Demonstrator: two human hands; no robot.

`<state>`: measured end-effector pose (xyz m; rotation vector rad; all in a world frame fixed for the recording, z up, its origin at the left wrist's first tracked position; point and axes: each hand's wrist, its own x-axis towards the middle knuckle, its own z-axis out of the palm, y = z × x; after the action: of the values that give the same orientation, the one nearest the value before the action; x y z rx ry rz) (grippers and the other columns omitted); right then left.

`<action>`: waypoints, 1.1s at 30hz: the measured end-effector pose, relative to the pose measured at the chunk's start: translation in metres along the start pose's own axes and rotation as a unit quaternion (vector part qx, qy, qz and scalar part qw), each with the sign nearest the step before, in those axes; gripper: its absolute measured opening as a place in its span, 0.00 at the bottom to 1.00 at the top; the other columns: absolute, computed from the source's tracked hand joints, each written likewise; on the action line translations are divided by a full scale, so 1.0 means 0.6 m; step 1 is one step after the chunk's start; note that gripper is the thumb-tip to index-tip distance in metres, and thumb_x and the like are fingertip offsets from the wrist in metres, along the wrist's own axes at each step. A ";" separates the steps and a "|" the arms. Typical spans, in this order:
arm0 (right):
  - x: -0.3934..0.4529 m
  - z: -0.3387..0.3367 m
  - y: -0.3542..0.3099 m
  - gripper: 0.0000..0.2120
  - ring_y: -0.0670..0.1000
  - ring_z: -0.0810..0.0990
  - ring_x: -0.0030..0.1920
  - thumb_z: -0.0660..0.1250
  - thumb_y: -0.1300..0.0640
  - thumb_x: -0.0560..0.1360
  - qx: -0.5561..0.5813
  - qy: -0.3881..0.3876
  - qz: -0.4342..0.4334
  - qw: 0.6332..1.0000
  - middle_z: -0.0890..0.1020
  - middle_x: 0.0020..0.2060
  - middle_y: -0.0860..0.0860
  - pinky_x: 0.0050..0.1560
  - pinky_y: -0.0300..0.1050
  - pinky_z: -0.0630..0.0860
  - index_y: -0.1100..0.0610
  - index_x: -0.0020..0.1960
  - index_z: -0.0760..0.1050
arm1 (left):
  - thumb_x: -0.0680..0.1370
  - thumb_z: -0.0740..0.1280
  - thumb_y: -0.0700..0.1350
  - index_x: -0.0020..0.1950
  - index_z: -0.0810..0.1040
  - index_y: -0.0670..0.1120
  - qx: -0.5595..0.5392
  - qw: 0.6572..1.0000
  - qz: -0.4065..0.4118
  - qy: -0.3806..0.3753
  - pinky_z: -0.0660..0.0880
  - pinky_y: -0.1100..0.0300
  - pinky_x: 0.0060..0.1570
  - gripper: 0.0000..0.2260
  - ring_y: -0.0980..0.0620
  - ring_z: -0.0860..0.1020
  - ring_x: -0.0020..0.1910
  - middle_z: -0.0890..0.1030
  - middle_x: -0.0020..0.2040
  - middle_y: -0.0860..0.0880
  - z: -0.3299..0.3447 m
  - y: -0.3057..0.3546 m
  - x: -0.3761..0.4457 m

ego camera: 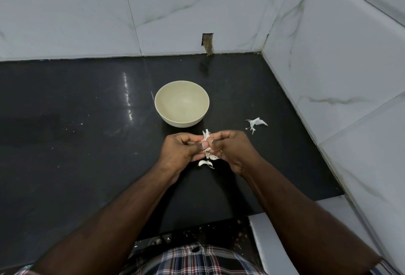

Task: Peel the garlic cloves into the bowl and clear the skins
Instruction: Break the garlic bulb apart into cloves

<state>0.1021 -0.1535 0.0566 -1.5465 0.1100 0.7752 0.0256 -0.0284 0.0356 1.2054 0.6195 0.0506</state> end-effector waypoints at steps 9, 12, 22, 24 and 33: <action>0.010 0.006 0.010 0.06 0.50 0.80 0.38 0.66 0.70 0.77 -0.048 0.039 -0.015 0.998 0.81 0.39 0.56 0.39 0.40 0.81 0.64 0.50 0.81 | 0.76 0.73 0.34 0.53 0.83 0.36 -0.015 1.000 -0.002 0.005 0.81 0.62 0.40 0.07 0.49 0.86 0.41 0.86 0.43 0.41 0.003 0.004 0.000; 0.010 0.004 0.004 0.10 0.51 0.80 0.37 0.64 0.72 0.77 -0.054 0.021 -0.020 0.998 0.81 0.36 0.54 0.40 0.41 0.80 0.60 0.46 0.80 | 0.77 0.72 0.35 0.54 0.83 0.37 -0.025 1.000 -0.008 0.000 0.83 0.61 0.43 0.07 0.47 0.86 0.43 0.87 0.45 0.41 0.001 0.006 0.002; 0.015 -0.031 -0.006 0.11 0.49 0.80 0.34 0.69 0.68 0.73 -0.266 0.020 -0.107 0.958 0.83 0.35 0.52 0.43 0.49 0.82 0.53 0.45 0.81 | 0.80 0.67 0.33 0.53 0.81 0.39 -0.028 0.999 -0.030 0.000 0.83 0.59 0.47 0.06 0.47 0.86 0.44 0.87 0.43 0.45 -0.002 0.000 0.005; 0.018 -0.034 -0.007 0.12 0.48 0.82 0.35 0.69 0.67 0.73 -0.306 0.018 -0.122 0.944 0.83 0.34 0.47 0.48 0.51 0.82 0.50 0.44 0.82 | 0.80 0.66 0.33 0.55 0.82 0.38 -0.020 0.999 -0.030 -0.001 0.83 0.57 0.49 0.07 0.44 0.86 0.47 0.87 0.45 0.43 -0.007 0.000 0.006; 0.018 -0.043 -0.015 0.13 0.50 0.85 0.45 0.73 0.66 0.71 -0.346 -0.008 -0.141 0.927 0.86 0.43 0.50 0.54 0.52 0.82 0.49 0.48 0.82 | 0.78 0.69 0.33 0.54 0.82 0.38 -0.032 0.999 -0.040 -0.002 0.83 0.56 0.51 0.06 0.42 0.85 0.50 0.86 0.48 0.41 -0.015 0.004 0.005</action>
<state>0.1254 -0.1713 0.0568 -2.1595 -0.4375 0.6199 0.0247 -0.0189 0.0348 1.1183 0.6565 0.0010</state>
